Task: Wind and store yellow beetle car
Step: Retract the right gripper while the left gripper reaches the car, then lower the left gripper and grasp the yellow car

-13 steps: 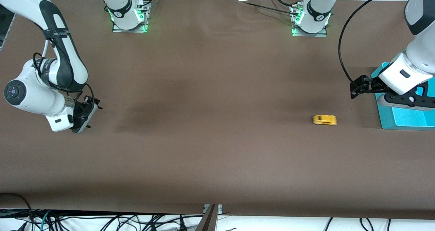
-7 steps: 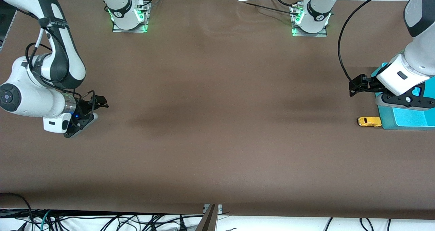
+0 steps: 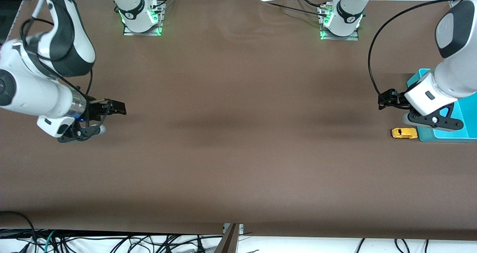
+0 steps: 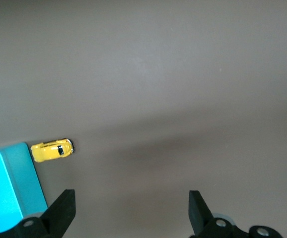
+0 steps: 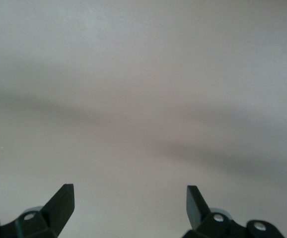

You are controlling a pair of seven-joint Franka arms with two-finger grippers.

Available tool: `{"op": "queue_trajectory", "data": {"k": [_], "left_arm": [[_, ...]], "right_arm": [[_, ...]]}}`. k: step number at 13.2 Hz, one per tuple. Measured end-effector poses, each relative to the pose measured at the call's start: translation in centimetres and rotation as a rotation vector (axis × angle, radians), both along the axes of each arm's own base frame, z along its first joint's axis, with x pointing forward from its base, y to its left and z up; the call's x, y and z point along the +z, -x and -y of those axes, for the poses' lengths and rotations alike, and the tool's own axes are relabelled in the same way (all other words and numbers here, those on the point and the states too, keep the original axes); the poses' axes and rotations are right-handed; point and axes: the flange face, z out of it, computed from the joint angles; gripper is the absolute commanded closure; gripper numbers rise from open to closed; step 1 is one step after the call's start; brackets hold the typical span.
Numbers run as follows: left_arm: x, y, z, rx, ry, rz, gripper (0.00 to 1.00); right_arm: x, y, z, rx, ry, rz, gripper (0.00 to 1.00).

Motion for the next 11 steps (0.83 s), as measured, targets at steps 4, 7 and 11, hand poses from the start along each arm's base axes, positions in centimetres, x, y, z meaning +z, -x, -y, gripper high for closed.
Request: {"op": "queue_trajectory", "data": {"k": [4, 7, 11], "left_arm": [[-5.0, -1.1, -9.0, -0.271, 0.058, -0.078, 0.00], [-9.2, -1.8, -14.8, -0.469, 0.079, -0.083, 0.00], [-16.1, -2.0, -19.3, -0.719, 0.061, -0.087, 0.00]], "right_arm": [[5.0, 0.8, 2.9, -0.044, 0.021, 0.015, 0.00], [9.0, 2.1, 7.7, -0.125, 0.053, 0.060, 0.00], [11.5, 3.4, 10.8, -0.162, 0.130, 0.094, 0.00]]}}
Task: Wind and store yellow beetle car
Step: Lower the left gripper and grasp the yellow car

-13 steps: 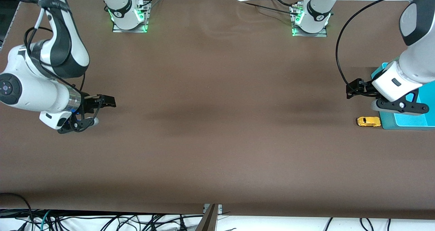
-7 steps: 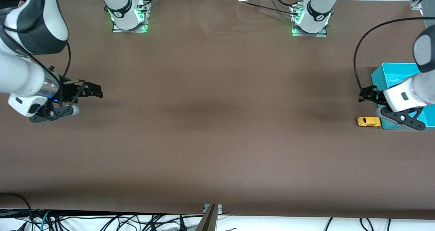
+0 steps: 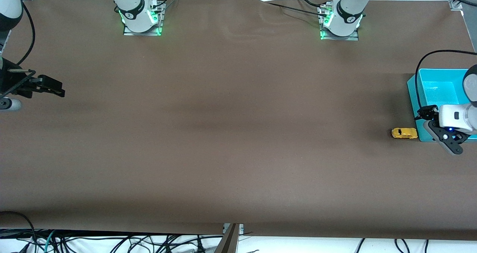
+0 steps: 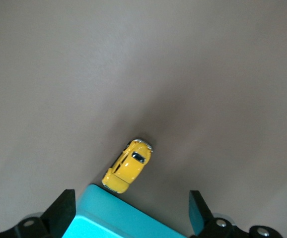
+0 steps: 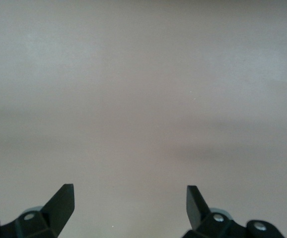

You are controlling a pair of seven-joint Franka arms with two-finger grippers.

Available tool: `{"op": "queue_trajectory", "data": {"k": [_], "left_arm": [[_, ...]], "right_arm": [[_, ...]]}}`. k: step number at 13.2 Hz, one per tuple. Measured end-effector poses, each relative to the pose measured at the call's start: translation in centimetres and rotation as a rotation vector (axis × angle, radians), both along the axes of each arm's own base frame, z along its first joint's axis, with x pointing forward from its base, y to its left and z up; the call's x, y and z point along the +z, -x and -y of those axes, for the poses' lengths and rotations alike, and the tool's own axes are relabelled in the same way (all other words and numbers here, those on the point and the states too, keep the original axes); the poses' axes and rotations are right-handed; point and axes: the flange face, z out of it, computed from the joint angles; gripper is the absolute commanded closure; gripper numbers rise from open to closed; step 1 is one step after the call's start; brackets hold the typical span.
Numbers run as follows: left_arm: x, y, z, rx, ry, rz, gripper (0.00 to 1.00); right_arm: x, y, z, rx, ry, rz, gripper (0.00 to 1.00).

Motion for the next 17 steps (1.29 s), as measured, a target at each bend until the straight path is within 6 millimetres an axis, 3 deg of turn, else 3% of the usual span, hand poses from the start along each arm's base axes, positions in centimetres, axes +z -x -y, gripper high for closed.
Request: {"op": "queue_trajectory", "data": {"k": [3, 6, 9, 15, 17], "left_arm": [[-6.3, 0.9, -2.3, -0.151, 0.023, 0.037, 0.00], [-11.6, 2.3, -3.4, -0.248, 0.039, 0.071, 0.00], [-13.8, 3.1, -3.8, -0.264, 0.055, 0.051, 0.00], [-15.6, 3.9, -4.7, -0.309, 0.071, 0.040, 0.03], [-16.1, 4.0, -5.6, -0.341, 0.071, 0.055, 0.57]], "right_arm": [[1.6, 1.4, 0.7, -0.014, 0.017, 0.014, 0.00], [0.9, 2.5, 2.9, -0.058, 0.004, -0.009, 0.00], [0.6, 3.1, 3.1, -0.065, -0.008, -0.018, 0.00], [0.1, 2.9, 2.6, -0.057, -0.008, -0.024, 0.00], [0.1, 2.8, 2.6, -0.057, -0.009, -0.022, 0.00]]}}
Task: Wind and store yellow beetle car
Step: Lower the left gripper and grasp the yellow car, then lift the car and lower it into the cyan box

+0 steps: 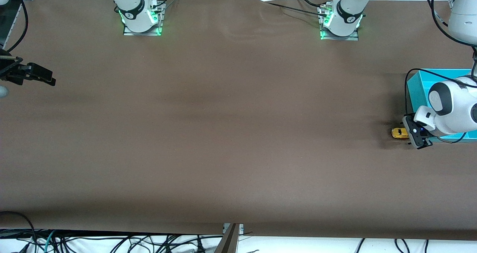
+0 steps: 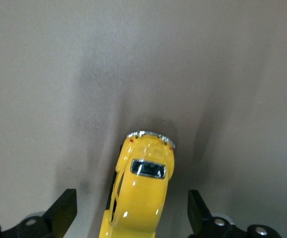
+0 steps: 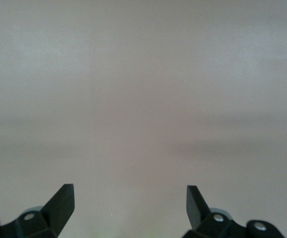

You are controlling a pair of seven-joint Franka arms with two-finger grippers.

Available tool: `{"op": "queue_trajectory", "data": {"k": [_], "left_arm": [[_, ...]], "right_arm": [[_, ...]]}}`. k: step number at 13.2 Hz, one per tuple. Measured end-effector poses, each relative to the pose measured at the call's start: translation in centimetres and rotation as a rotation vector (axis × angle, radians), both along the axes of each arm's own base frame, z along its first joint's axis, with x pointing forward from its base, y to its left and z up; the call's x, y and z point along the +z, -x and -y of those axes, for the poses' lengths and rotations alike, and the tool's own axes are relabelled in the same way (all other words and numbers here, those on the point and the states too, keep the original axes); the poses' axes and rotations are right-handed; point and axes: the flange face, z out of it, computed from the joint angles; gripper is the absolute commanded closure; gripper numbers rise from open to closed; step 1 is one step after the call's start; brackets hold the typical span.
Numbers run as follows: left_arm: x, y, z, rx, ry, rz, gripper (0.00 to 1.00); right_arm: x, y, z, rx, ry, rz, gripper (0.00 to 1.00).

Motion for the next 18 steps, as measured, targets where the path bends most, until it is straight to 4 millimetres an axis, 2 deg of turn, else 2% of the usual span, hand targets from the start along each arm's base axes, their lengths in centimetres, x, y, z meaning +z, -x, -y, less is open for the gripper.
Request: {"op": "queue_trajectory", "data": {"k": [1, 3, 6, 8, 10, 13, 14, 15, 16, 18], "left_arm": [[-0.2, 0.1, -0.4, -0.005, 0.001, 0.004, 0.75], [-0.3, 0.1, -0.5, -0.010, 0.001, 0.007, 0.90], [-0.1, -0.1, -0.1, -0.018, 0.005, 0.009, 0.91], [1.0, -0.5, 0.5, -0.026, 0.014, -0.012, 0.91], [4.2, -1.5, 2.1, -0.016, 0.023, -0.047, 0.91], [10.7, -2.3, 5.6, 0.035, 0.026, -0.122, 0.90], [12.6, -2.0, 5.7, 0.052, 0.018, -0.144, 0.90], [14.2, -1.4, 4.5, 0.076, 0.008, -0.159, 0.90], [15.3, -0.4, 2.1, 0.101, 0.000, -0.164, 0.90], [16.4, 2.4, -5.1, 0.105, -0.032, -0.171, 0.88]], "right_arm": [[0.0, 0.0, 0.0, 0.000, 0.000, -0.001, 0.00], [-0.2, -0.1, 0.0, 0.000, 0.000, -0.001, 0.00], [-0.3, -0.3, 0.1, -0.001, 0.000, 0.002, 0.00], [-0.4, -0.4, 0.1, -0.001, 0.000, 0.003, 0.00], [-0.4, -0.4, 0.1, -0.001, 0.000, 0.004, 0.00], [-0.4, -0.4, 0.1, -0.001, -0.001, 0.005, 0.00], [-0.3, -0.4, 0.1, -0.001, -0.002, 0.005, 0.00], [-0.3, -0.4, 0.1, -0.001, -0.002, 0.005, 0.00], [-0.3, -0.4, 0.1, -0.002, -0.003, 0.005, 0.00], [-0.3, -0.4, 0.1, -0.002, -0.003, 0.006, 0.00]]}}
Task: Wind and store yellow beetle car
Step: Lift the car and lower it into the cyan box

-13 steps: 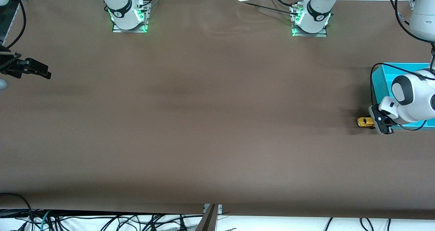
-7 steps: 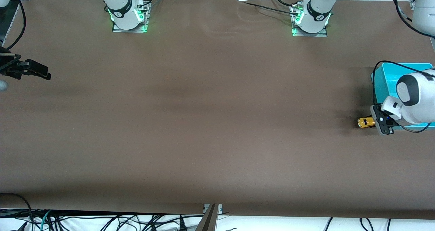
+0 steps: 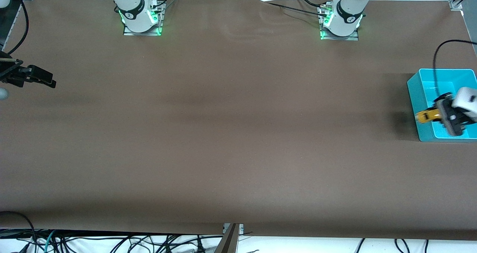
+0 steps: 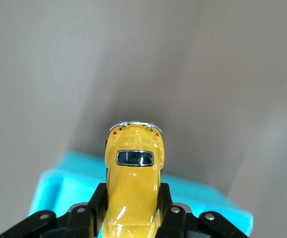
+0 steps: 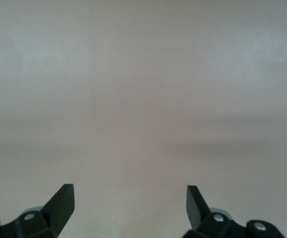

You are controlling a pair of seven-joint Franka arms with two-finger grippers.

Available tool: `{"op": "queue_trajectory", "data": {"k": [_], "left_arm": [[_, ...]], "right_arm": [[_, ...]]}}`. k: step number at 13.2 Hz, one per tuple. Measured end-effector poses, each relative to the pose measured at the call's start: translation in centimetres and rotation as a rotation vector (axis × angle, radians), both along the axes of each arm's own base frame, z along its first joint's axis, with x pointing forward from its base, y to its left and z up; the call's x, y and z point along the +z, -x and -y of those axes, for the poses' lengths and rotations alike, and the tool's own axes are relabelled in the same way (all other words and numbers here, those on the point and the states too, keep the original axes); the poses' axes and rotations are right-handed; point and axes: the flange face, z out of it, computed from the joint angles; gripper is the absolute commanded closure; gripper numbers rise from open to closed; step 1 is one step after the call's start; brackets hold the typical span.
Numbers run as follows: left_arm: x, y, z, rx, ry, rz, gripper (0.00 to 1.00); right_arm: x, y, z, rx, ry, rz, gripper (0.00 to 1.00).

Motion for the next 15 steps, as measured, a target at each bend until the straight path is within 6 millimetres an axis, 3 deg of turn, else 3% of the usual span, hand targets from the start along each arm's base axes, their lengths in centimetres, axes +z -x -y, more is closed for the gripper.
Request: {"op": "queue_trajectory", "data": {"k": [2, 4, 5, 6, 8, 10, 13, 15], "left_arm": [[-0.2, 3.0, -7.0, -0.028, -0.060, 0.010, 0.88], [-2.0, 4.8, -11.0, -0.081, -0.069, 0.049, 0.87], [-3.9, 5.4, -12.1, -0.104, -0.062, 0.064, 0.86], [-6.2, 5.9, -12.9, -0.119, -0.054, 0.076, 0.83], [-11.0, 7.1, -13.3, -0.130, -0.037, 0.097, 0.68], [-14.0, 7.8, -12.8, -0.137, -0.025, 0.110, 0.00], [-13.7, 7.5, -12.4, -0.146, -0.033, 0.130, 0.00], [-10.8, 6.1, -11.9, -0.138, -0.039, 0.146, 0.00]], "right_arm": [[0.0, 0.0, 0.0, 0.000, -0.001, 0.000, 0.00], [0.0, 0.0, 0.0, 0.000, -0.002, 0.001, 0.00], [0.0, 0.0, 0.0, 0.000, -0.002, 0.001, 0.00], [0.0, 0.0, 0.0, 0.000, -0.002, 0.001, 0.00], [0.0, 0.0, 0.0, 0.000, -0.002, 0.001, 0.00], [0.0, 0.0, 0.0, 0.000, -0.003, 0.001, 0.00], [0.0, 0.0, 0.0, 0.000, -0.004, 0.001, 0.00], [0.0, 0.0, -0.1, 0.000, -0.005, 0.001, 0.00]]}}
